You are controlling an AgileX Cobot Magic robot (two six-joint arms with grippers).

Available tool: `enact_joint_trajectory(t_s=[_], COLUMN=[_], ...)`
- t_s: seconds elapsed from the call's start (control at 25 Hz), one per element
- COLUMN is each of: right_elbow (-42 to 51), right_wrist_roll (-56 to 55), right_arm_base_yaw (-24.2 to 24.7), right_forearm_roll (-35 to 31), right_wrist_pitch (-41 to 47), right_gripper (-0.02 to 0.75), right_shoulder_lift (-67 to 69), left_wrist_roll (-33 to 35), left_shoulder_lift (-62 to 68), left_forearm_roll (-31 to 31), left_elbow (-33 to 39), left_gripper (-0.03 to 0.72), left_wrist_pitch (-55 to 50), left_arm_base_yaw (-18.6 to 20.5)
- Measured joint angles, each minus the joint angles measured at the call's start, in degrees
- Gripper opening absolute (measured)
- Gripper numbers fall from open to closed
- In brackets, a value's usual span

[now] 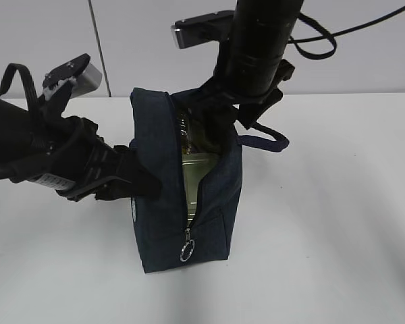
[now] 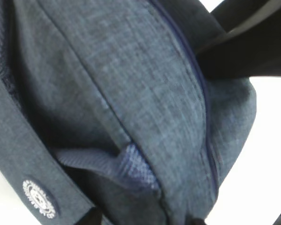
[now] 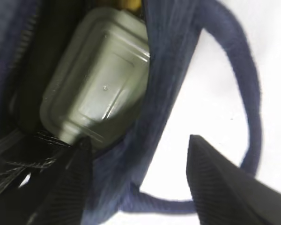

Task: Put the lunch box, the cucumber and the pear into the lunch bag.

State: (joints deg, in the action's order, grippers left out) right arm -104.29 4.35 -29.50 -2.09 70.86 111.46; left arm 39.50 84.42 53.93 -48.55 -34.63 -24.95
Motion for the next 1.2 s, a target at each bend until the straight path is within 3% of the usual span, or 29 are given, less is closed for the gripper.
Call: enact_joint_trajectory(t_s=[0.16,0.6,0.92,1.2], right_elbow=[0.0,4.1,23.51,46.69], right_wrist_roll=[0.52,1.25,1.84,1.94], right_arm_base_yaw=[0.0,0.0,0.0,0.0], right_forearm_roll=[0.21,-0.12,-0.24,-0.69], right_wrist_pitch=[0.0,0.54,0.15,-19.25], right_gripper=[0.492,0.494,0.495,0.495], right_shoulder_lift=[-4.48,-20.72,-39.35,-57.95], left_wrist_roll=[0.0,-0.14,-0.14,-0.14], left_shoulder_lift=[-1.19,-7.0,-8.02,-8.02], left_forearm_roll=[-2.21,-8.3,-8.47,-8.47], left_elbow=[0.0,0.0,0.0,0.0], left_gripper=[0.4,0.412,0.413,0.413], left_wrist_pitch=[-1.74,-5.07,-6.53,-6.76], left_arm_base_yaw=[0.0,0.0,0.0,0.0])
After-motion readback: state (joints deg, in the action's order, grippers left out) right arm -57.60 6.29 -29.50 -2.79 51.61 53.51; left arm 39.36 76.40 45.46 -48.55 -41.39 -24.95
